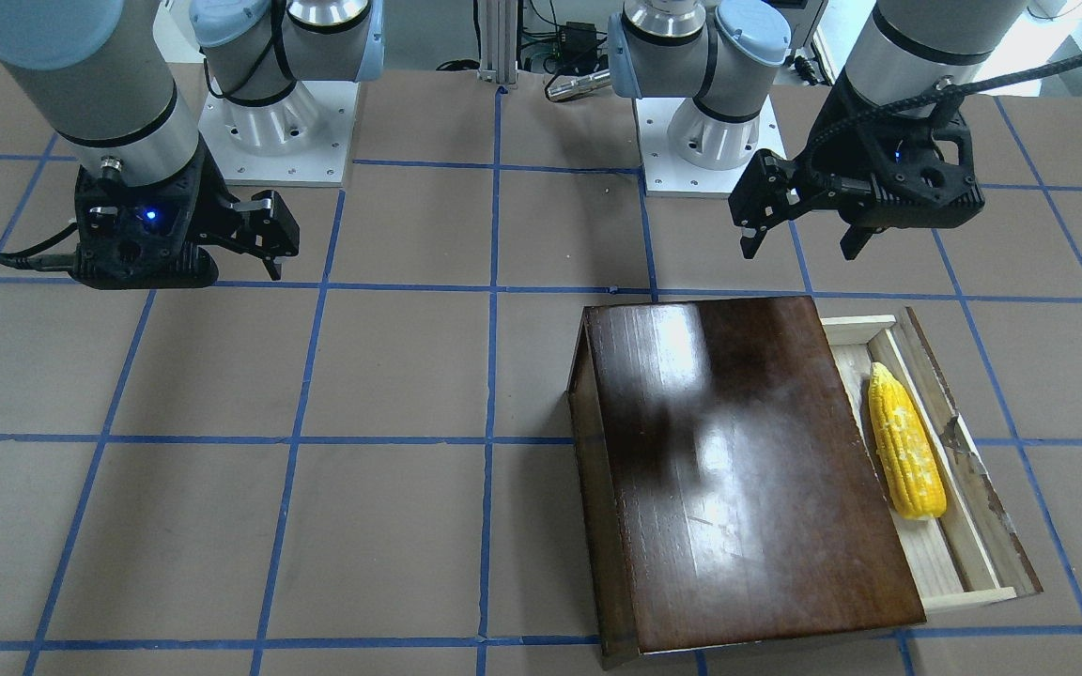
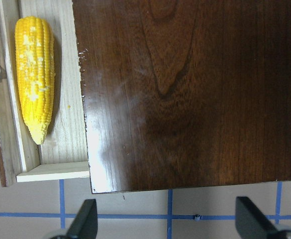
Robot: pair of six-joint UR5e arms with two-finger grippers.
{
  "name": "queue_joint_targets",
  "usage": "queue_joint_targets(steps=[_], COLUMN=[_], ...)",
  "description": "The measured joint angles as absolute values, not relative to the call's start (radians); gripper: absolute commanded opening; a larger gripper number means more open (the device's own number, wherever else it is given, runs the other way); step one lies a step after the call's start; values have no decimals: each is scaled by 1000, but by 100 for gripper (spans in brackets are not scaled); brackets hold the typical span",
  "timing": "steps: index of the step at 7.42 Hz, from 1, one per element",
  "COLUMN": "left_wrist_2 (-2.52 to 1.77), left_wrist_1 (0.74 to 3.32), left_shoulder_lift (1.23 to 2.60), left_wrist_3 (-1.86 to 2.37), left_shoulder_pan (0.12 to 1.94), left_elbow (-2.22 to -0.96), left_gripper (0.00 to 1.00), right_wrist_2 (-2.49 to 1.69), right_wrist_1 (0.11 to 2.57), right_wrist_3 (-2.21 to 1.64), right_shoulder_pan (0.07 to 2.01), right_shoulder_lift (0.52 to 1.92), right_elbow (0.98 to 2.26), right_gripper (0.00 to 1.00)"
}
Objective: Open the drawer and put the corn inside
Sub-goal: 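Open the left gripper and raise it away from the drawer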
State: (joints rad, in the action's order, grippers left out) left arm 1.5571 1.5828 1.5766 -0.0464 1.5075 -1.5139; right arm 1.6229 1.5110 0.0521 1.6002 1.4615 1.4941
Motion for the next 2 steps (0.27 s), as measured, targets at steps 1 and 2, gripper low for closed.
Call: queue_joint_targets(steps=[1,2], left_wrist_2=[1556,1570], left_wrist_1=[1584,1586], left_shoulder_lift=[1575,1572], left_wrist_3=[-49,-51], left_shoulder_pan=[1506,1505], left_elbow=[-1514,-1514], left_gripper=[100,100], right_wrist_2=[1623,1623], right_wrist_1=[1511,1512], right_wrist_3=[52,52], right_shoulder_pan=[1600,1600], right_shoulder_lift=[1461,1461], right_elbow=[1494,1494], right_gripper=[100,100])
